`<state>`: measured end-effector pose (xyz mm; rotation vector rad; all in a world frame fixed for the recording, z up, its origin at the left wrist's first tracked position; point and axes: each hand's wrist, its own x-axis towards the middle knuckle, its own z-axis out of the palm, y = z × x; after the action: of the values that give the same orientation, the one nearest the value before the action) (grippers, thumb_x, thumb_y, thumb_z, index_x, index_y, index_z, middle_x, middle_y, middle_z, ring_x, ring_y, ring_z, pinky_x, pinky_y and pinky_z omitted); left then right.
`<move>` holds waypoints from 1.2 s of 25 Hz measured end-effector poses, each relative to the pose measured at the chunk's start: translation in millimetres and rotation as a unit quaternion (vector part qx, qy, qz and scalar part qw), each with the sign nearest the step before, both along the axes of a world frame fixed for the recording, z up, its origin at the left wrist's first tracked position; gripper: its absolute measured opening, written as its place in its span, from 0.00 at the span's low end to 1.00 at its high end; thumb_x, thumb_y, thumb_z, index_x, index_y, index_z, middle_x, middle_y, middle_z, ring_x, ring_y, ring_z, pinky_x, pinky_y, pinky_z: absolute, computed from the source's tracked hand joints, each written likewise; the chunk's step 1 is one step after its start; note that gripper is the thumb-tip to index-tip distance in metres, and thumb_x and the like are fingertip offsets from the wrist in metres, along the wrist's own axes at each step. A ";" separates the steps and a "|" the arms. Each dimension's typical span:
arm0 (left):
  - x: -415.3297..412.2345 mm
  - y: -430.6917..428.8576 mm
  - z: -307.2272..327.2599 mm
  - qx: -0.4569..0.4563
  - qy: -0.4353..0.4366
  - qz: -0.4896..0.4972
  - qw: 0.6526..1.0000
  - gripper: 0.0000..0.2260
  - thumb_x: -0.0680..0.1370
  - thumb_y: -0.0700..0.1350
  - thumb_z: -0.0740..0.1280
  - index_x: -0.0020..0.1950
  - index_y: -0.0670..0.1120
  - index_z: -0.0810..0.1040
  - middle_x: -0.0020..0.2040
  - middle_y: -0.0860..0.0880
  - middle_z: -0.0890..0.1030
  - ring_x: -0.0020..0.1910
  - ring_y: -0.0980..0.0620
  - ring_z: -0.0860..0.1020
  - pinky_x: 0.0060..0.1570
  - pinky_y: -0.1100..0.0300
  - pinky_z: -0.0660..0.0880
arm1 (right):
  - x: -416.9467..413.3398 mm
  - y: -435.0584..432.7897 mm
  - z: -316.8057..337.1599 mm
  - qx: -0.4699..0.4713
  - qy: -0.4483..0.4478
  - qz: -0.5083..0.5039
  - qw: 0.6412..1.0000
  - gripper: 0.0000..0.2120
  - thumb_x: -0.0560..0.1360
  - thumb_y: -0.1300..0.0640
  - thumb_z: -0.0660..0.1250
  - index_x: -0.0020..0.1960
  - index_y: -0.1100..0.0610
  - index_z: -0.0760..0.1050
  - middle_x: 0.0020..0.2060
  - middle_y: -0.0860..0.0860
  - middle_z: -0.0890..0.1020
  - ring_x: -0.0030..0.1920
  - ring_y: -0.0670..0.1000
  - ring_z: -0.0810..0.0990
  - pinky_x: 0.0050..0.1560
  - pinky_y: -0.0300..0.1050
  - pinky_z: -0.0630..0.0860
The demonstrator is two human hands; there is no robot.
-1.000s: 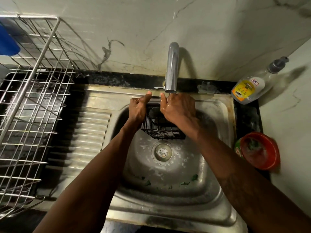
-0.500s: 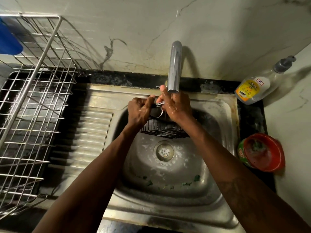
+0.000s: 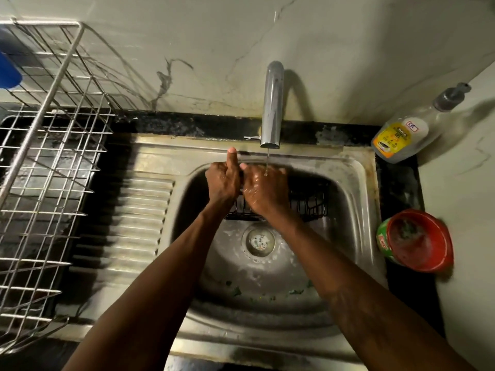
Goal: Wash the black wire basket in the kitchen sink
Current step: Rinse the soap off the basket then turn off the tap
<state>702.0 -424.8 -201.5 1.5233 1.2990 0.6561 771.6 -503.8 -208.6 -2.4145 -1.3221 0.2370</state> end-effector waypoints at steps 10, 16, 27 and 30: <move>-1.5 3.3 6.1 -0.052 0.059 0.028 0.997 0.24 0.83 0.61 0.62 0.33 0.48 0.64 0.31 0.49 0.67 0.28 0.56 0.66 0.29 0.63 0.69 | 66.8 -42.3 -19.5 -0.107 -0.030 -0.174 0.979 0.42 0.84 0.37 0.34 0.33 0.58 0.77 0.30 0.55 0.79 0.32 0.56 0.79 0.46 0.51 0.76; -0.8 8.8 -7.8 -0.056 0.052 0.022 0.997 0.30 0.82 0.63 0.62 0.25 0.48 0.67 0.20 0.54 0.71 0.18 0.61 0.68 0.28 0.62 0.69 | -14.9 7.0 -15.2 -0.025 -0.053 0.059 0.997 0.22 0.82 0.46 0.48 0.59 0.51 0.78 0.51 0.52 0.84 0.52 0.56 0.81 0.57 0.56 0.72; -30.8 34.3 8.3 -0.128 0.026 -0.017 0.991 0.29 0.80 0.68 0.60 0.37 0.44 0.79 0.28 0.48 0.76 0.26 0.52 0.74 0.26 0.64 0.73 | 79.4 -16.6 -17.8 -0.157 0.028 -0.058 0.986 0.26 0.85 0.43 0.49 0.52 0.61 0.78 0.47 0.60 0.81 0.47 0.59 0.80 0.45 0.51 0.73; -61.3 41.1 -12.5 -0.182 -0.068 -0.140 0.971 0.29 0.81 0.67 0.58 0.44 0.44 0.83 0.37 0.44 0.82 0.35 0.45 0.79 0.39 0.54 0.77 | 88.9 -15.6 -22.5 -0.216 0.049 0.024 0.975 0.15 0.85 0.54 0.55 0.68 0.60 0.64 0.52 0.62 0.78 0.49 0.58 0.80 0.42 0.50 0.76</move>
<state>640.7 -383.7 -214.0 1.3007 1.0095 0.3124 860.5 -519.4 -231.1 -2.6747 -1.4010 0.7156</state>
